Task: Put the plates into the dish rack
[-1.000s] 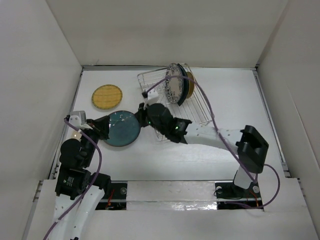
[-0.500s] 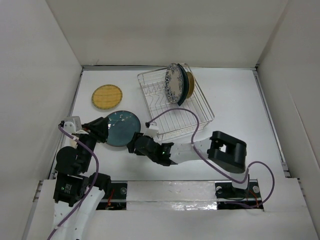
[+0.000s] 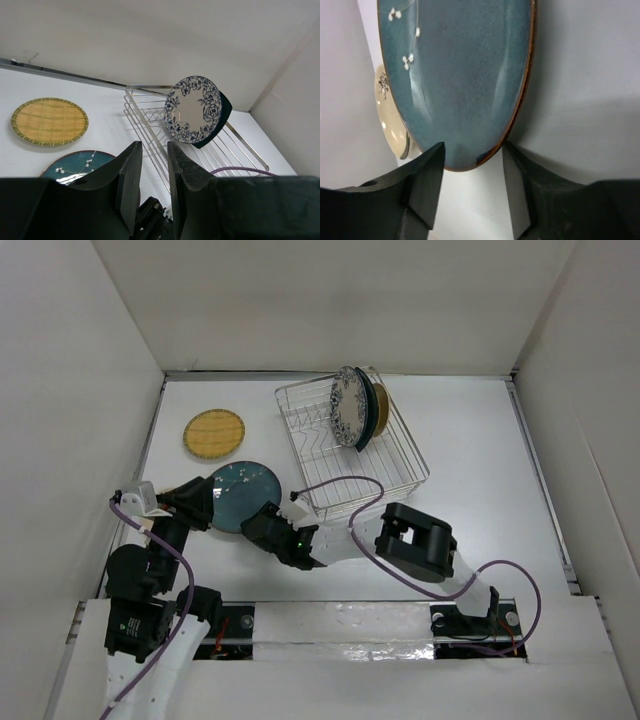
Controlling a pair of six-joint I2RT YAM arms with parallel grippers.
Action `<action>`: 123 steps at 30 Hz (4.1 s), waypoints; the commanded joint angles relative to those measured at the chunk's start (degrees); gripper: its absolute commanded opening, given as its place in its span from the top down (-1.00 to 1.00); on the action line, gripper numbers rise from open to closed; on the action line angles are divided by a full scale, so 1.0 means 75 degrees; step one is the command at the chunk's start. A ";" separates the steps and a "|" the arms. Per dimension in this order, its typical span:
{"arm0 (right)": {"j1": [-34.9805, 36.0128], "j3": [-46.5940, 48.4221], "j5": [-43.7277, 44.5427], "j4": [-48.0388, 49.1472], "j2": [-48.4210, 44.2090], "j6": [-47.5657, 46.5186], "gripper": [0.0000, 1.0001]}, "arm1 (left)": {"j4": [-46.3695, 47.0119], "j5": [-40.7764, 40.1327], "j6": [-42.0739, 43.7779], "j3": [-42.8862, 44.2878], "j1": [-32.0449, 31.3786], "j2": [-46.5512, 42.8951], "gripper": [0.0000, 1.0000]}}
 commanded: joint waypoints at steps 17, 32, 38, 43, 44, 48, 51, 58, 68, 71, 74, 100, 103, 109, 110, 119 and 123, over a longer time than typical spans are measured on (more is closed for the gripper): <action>0.0344 -0.0556 0.1094 -0.1225 -0.0241 0.1954 0.97 | 0.0276 -0.0055 0.0041 0.0015 0.0012 -0.0460 0.50; 0.1282 -0.1178 0.4177 -0.0479 -0.2997 -0.2643 1.00 | 0.0265 -0.0008 0.0076 0.0003 0.0012 -0.0437 0.49; 0.1506 -0.1774 0.4459 0.1841 -0.4215 -0.5994 1.00 | 0.0276 -0.0019 0.0077 -0.0008 0.0012 -0.0390 0.49; 0.0606 -0.2210 0.3453 0.2937 -0.5609 -0.7573 1.00 | 0.0276 -0.0008 0.0076 -0.0008 0.0012 -0.0390 0.49; 0.0372 -0.2186 0.2952 0.2901 -0.5785 -0.7911 1.00 | 0.0276 0.0015 0.0077 -0.0020 0.0012 -0.0390 0.48; -0.1280 -0.1543 0.1320 0.1734 -0.6361 -0.8288 1.00 | 0.0276 0.0051 0.0053 -0.0032 0.0012 -0.0285 0.46; -0.2604 -0.0828 0.0371 0.1180 -0.6268 -0.8698 1.00 | 0.0288 0.0297 0.0053 -0.0044 0.0012 -0.0121 0.45; -0.4750 0.0812 -0.1235 0.0791 -0.5062 -0.9367 1.00 | 0.0265 0.0250 0.0030 -0.0032 0.0012 0.0231 0.43; -0.5478 0.3223 -0.1811 0.0113 -0.2988 -1.1986 1.00 | 0.0265 0.0156 0.0041 -0.0032 0.0012 0.0723 0.42; -0.5478 0.3998 -0.1672 -0.0099 -0.2519 -1.2938 1.00 | 0.0253 0.0156 0.0053 -0.0009 0.0012 0.0863 0.42; -0.5478 0.4668 -0.1624 -0.0591 -0.2097 -1.3466 1.00 | 0.0253 0.0156 0.0065 -0.0008 0.0012 0.0981 0.42; -0.4939 0.3733 -0.1424 -0.0428 -0.1533 -1.4032 1.00 | 0.0265 0.0156 0.0100 0.0027 0.0012 0.1426 0.42; -0.4870 0.3441 -0.1424 -0.0276 -0.1533 -1.3891 1.00 | 0.0300 -0.0125 0.0088 0.0038 0.0012 0.1415 0.42; -0.4951 0.3018 -0.1518 -0.0100 -0.1743 -1.3399 1.00 | 0.0335 -0.0441 -0.0134 0.0120 0.0012 0.1835 0.42; -0.5021 0.2913 -0.1599 -0.0076 -0.1779 -1.3294 1.00 | 0.0323 -0.0441 -0.0146 0.0202 0.0012 0.1953 0.44; -0.5501 0.2279 -0.2256 0.0217 -0.2329 -1.2508 0.79 | 0.0487 -0.0535 -0.0732 0.0869 0.0012 0.3534 0.94; -0.5654 0.1974 -0.3133 0.0369 -0.2692 -1.2332 0.65 | 0.0815 -0.0605 -0.1036 0.1163 0.0012 0.4528 0.84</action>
